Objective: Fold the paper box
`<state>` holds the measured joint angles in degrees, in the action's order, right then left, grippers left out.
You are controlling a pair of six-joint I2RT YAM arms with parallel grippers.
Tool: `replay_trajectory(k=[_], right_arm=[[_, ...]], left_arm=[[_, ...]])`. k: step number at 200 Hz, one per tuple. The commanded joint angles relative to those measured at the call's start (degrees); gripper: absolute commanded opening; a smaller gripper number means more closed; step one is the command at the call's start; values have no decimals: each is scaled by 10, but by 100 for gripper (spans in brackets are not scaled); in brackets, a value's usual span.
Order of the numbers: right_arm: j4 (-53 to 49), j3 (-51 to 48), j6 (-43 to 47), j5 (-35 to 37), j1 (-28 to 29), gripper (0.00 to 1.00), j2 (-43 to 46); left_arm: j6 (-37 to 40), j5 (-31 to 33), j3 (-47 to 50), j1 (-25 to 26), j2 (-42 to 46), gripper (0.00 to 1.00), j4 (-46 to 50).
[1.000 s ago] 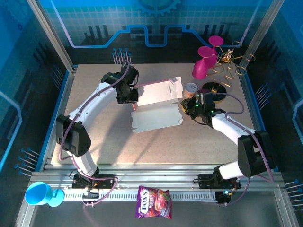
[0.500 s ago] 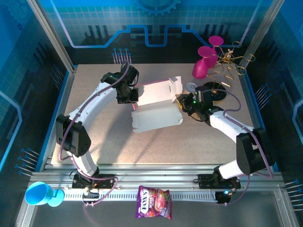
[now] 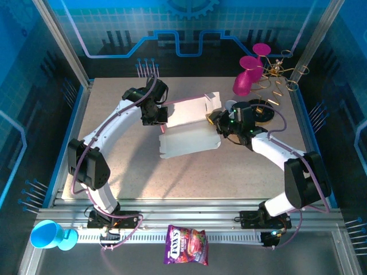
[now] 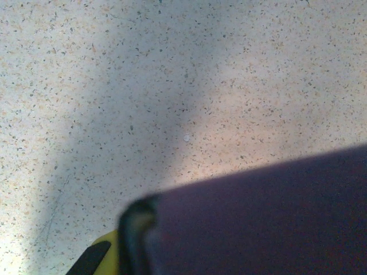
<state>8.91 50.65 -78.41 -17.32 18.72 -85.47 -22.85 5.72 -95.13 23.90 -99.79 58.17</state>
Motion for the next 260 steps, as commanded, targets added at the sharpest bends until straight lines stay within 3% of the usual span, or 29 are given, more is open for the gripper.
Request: replay_trajectory(k=[1,77,121,148,168,177,213,260], right_arm=[[19,11,9,-28,9,27,-10],[-8,22,18,-47,15,25,-28],[-24,27,27,-36,16,0,-20],[-57,43,53,-27,18,0,-8],[-102,68,102,-20,15,31,10],[-134,84,136,-21,11,38,22],[-200,123,296,-70,-27,46,82],[-223,155,459,-166,-115,46,119]], left_arm=[[-15,-9,-17,3,11,0,-2],[-15,-11,-21,2,10,0,0],[-16,-11,-19,1,13,0,0],[-17,-14,-18,0,13,0,1],[-15,-21,-21,-3,11,0,6],[-13,-26,-24,-5,9,0,10],[5,-59,-37,-25,4,0,33],[48,-99,-55,-47,-5,0,56]])
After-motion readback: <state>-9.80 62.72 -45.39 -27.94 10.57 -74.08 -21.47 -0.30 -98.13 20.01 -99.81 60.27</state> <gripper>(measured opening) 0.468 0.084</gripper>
